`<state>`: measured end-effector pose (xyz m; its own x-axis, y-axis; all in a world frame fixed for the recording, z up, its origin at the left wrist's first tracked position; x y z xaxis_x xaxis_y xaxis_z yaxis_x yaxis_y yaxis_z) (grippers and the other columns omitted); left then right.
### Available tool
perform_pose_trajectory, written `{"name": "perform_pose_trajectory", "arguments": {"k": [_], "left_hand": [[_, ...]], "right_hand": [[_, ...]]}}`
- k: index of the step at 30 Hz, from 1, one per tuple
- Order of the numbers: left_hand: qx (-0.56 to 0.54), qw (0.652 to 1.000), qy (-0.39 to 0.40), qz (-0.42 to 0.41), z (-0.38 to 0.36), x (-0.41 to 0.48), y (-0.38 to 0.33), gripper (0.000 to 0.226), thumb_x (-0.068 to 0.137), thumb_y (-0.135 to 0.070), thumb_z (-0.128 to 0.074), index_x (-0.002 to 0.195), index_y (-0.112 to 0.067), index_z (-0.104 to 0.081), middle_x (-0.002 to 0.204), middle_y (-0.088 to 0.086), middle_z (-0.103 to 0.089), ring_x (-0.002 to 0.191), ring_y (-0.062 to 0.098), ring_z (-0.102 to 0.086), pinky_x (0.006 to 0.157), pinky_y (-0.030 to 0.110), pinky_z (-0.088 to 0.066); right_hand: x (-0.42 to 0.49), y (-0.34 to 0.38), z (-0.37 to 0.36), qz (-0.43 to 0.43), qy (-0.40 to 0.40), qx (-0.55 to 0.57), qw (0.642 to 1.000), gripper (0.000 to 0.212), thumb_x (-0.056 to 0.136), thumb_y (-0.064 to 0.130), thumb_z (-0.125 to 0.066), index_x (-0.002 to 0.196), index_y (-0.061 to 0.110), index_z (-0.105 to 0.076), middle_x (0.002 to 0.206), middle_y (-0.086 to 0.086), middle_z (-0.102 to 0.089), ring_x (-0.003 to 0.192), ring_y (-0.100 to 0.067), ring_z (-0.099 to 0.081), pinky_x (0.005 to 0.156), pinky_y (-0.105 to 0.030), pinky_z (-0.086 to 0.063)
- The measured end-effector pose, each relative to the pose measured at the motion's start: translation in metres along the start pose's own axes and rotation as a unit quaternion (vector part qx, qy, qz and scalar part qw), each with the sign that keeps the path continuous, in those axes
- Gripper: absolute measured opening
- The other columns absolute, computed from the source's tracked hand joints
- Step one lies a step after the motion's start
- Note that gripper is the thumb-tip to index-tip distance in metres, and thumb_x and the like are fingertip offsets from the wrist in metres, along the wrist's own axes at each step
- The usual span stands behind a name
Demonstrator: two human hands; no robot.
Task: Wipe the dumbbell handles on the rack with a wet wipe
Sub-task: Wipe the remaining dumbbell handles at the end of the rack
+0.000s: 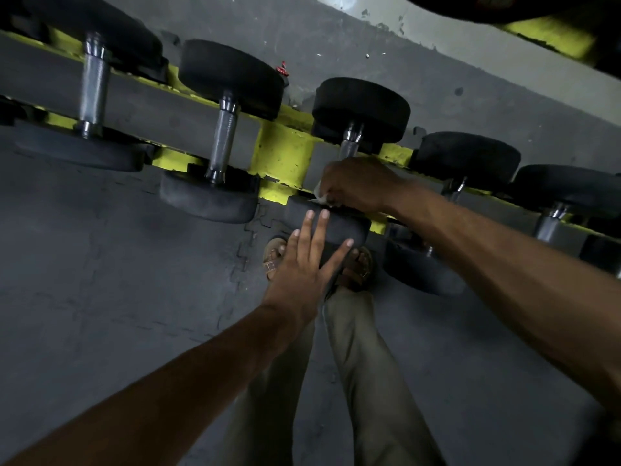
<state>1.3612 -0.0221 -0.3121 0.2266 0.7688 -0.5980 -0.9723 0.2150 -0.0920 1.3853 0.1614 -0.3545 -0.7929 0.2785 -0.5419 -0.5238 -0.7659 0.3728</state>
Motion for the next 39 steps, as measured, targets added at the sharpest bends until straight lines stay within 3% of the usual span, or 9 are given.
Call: {"name": "perform_pose_trajectory", "arguments": {"k": [4,9,13,17,21,23,31,36,39], "left_hand": [[-0.011,1.000,-0.006,0.007,-0.002,0.000,0.000,0.075,0.099,-0.025,-0.012,0.158,-0.018,0.034,0.153,0.042,0.039,0.149,0.061,0.021,0.127,0.060,-0.014],[0.001,1.000,-0.011,0.016,-0.005,0.002,-0.001,0.086,0.106,-0.035,-0.033,0.158,-0.017,0.034,0.153,0.043,0.039,0.149,0.062,0.022,0.127,0.060,-0.012],[0.005,1.000,-0.006,0.019,-0.004,0.001,0.000,0.088,0.106,-0.036,-0.034,0.158,-0.017,0.035,0.152,0.043,0.040,0.149,0.061,0.023,0.128,0.059,-0.012],[0.016,1.000,-0.006,0.016,-0.003,0.001,-0.002,0.088,0.105,-0.035,-0.032,0.157,-0.017,0.037,0.152,0.044,0.040,0.149,0.061,0.022,0.128,0.058,-0.011],[0.030,0.999,-0.009,0.022,-0.009,0.002,-0.004,0.098,0.105,-0.046,-0.040,0.155,-0.015,0.039,0.151,0.045,0.039,0.149,0.062,0.021,0.128,0.058,-0.015],[0.035,0.999,-0.006,0.024,-0.009,0.003,-0.004,0.104,0.103,-0.050,-0.044,0.155,-0.015,0.039,0.151,0.045,0.039,0.149,0.062,0.020,0.128,0.058,-0.015],[0.039,0.998,0.013,0.037,-0.007,0.004,-0.006,0.108,0.103,-0.050,-0.048,0.153,-0.016,0.042,0.149,0.044,0.043,0.147,0.061,0.026,0.128,0.058,-0.012],[0.037,0.998,0.010,0.048,-0.010,0.006,-0.010,0.103,0.103,-0.049,-0.042,0.152,-0.016,0.043,0.149,0.045,0.042,0.143,0.062,0.031,0.127,0.059,-0.008],[0.037,0.998,0.005,0.045,-0.011,0.008,-0.009,0.103,0.102,-0.045,-0.043,0.153,-0.016,0.042,0.148,0.046,0.043,0.140,0.063,0.034,0.127,0.060,-0.008]], "right_hand": [[-0.022,0.003,-0.004,-0.035,-0.102,0.028,0.994,0.005,0.090,0.025,-0.061,0.092,0.024,-0.065,0.106,0.000,-0.059,0.100,-0.027,-0.061,0.062,-0.034,-0.039],[-0.037,-0.020,-0.037,-0.267,-0.161,0.185,0.932,0.030,0.093,0.047,-0.059,0.083,0.019,-0.057,0.093,-0.008,-0.068,0.086,-0.031,-0.064,0.064,-0.034,-0.039],[-0.032,-0.036,-0.062,-0.342,-0.131,0.304,0.879,0.010,0.090,0.016,-0.064,0.083,0.009,-0.063,0.091,-0.014,-0.067,0.085,-0.029,-0.062,0.064,-0.029,-0.033],[-0.015,-0.054,-0.080,-0.377,-0.156,0.638,0.652,0.013,0.083,-0.002,-0.052,0.078,0.006,-0.062,0.072,-0.014,-0.058,0.060,-0.020,-0.055,0.062,-0.030,-0.041],[0.016,-0.054,-0.059,-0.233,-0.190,0.879,0.371,0.024,0.094,0.010,-0.037,0.090,0.005,-0.060,0.084,-0.012,-0.068,0.072,-0.024,-0.068,0.074,-0.038,-0.054],[0.027,-0.058,-0.049,-0.195,-0.207,0.912,0.297,0.027,0.096,0.014,-0.035,0.097,0.005,-0.061,0.091,-0.012,-0.067,0.075,-0.026,-0.070,0.075,-0.038,-0.054],[0.015,-0.057,-0.062,-0.243,-0.265,0.853,0.379,0.036,0.089,0.013,-0.057,0.115,-0.008,-0.070,0.104,-0.021,-0.070,0.091,-0.026,-0.069,0.076,-0.031,-0.056],[0.025,-0.066,-0.057,-0.265,-0.237,0.874,0.332,0.030,0.101,0.017,-0.039,0.104,0.004,-0.066,0.100,-0.014,-0.067,0.088,-0.027,-0.066,0.089,-0.042,-0.049],[0.007,-0.066,-0.064,-0.337,-0.312,0.781,0.423,0.014,0.098,0.015,-0.057,0.086,0.015,-0.063,0.077,-0.001,-0.067,0.069,-0.012,-0.063,0.063,-0.024,-0.048]]}}
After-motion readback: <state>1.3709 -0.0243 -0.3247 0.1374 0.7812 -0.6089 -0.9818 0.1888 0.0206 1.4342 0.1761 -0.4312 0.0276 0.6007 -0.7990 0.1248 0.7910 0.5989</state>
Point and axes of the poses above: each hand's wrist, its own x-axis towards the middle knuckle, its own z-axis out of the back of the hand, y = z × x, the point moved 6 cm from there along x, towards the middle knuckle
